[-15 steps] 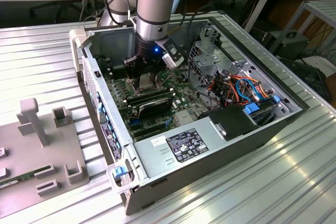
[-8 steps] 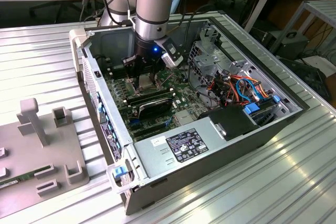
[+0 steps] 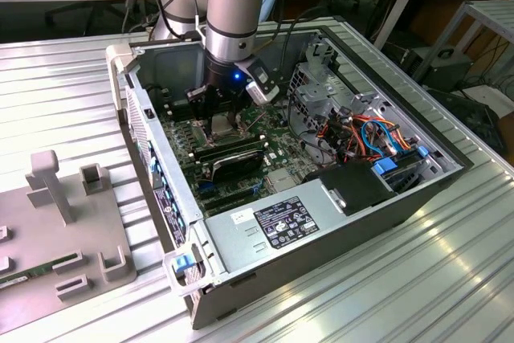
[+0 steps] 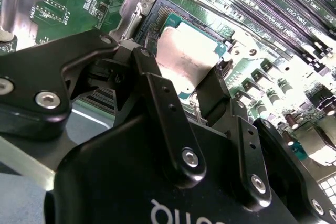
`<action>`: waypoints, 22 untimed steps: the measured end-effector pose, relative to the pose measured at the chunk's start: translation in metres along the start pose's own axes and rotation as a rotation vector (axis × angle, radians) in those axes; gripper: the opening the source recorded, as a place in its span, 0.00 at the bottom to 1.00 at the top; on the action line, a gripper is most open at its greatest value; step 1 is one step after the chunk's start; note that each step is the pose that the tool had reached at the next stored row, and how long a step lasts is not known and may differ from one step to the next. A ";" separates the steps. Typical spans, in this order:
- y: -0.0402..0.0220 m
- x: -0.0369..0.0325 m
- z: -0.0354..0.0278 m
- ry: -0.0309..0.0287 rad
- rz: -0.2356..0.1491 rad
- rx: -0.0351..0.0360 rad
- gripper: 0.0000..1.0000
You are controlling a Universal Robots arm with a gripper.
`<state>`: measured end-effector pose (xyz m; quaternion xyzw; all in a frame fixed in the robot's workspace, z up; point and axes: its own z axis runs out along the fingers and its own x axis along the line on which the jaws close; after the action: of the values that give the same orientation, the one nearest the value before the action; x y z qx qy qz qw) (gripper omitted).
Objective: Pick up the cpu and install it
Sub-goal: 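Pick up the cpu and move it towards the insertion slot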
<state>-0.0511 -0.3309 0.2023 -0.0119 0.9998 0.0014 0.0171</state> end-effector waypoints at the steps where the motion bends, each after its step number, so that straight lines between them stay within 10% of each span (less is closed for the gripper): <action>1: 0.0000 0.0000 0.0000 0.0000 -0.001 0.0000 0.55; 22: 0.0000 0.0001 0.0008 -0.0002 -0.003 -0.0055 0.55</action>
<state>-0.0511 -0.3309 0.2015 -0.0133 0.9998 0.0041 0.0171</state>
